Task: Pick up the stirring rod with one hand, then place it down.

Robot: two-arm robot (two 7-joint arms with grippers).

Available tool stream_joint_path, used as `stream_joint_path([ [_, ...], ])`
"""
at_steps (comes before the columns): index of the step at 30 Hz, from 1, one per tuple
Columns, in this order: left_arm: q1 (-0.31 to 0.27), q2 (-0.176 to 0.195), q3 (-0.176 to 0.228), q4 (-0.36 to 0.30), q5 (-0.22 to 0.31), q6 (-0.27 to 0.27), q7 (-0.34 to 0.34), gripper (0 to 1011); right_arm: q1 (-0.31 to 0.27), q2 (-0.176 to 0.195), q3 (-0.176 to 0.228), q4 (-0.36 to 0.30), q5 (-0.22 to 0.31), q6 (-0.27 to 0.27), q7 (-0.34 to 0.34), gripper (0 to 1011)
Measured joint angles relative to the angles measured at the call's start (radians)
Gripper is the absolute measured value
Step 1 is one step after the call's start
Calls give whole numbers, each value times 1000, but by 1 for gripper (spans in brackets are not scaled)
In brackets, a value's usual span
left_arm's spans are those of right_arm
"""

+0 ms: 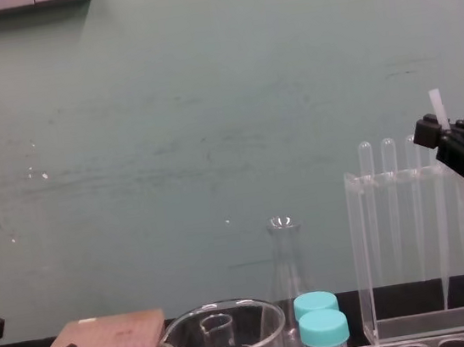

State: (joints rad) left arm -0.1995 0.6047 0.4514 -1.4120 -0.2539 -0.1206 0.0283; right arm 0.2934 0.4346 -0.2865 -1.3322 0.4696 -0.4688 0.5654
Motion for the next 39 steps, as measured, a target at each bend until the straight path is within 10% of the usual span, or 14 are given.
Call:
stream_joint_path([
  [39, 0, 0, 0, 0, 0, 0, 0, 1000, 3, 0, -3, 0, 4, -4, 6, 70],
])
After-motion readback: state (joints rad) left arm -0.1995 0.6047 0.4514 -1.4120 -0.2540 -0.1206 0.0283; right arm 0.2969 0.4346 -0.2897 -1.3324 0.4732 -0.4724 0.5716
